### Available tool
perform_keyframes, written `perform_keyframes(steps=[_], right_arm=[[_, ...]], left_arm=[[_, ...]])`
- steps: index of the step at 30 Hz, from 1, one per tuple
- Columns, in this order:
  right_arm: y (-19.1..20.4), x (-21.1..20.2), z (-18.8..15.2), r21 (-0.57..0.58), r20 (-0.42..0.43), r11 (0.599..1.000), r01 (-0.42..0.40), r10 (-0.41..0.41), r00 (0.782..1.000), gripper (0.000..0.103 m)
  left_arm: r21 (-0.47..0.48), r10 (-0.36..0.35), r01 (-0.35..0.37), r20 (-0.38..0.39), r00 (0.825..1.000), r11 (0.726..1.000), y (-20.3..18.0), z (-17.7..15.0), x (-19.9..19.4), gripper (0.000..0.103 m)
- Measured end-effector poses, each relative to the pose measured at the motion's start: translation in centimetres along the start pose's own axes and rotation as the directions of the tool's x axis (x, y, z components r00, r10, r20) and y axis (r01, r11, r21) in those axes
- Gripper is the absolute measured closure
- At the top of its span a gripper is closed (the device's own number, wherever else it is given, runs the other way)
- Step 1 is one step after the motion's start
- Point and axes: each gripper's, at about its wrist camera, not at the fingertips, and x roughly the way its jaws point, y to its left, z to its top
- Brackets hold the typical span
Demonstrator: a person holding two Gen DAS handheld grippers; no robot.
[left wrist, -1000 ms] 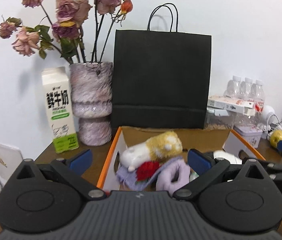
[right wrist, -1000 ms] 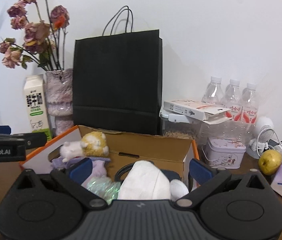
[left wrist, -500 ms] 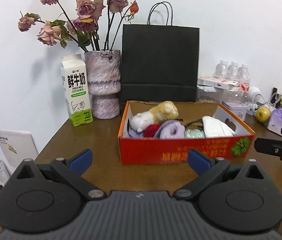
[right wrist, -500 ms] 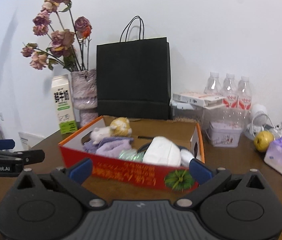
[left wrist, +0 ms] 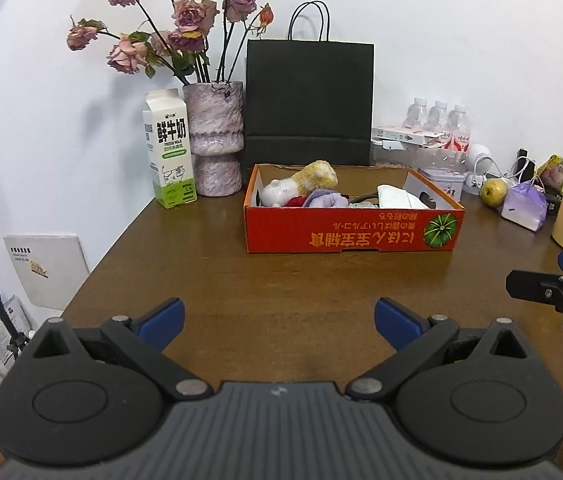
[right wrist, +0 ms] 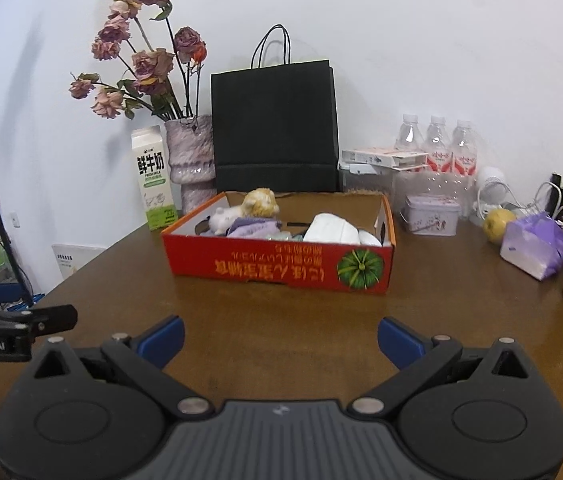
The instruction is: Organize objects
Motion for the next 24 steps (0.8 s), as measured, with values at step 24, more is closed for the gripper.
perform_keyframes(steps=[24], right_arm=[[0.7, -3.2, -1.0, -0.011, 0.015, 1.0, 0.008, -0.008, 1.0, 0.0]], left_arm=[[0.013, -0.013, 0.013, -0.001, 1.0, 1.0, -0.9, -1.2, -3.4, 0.0]])
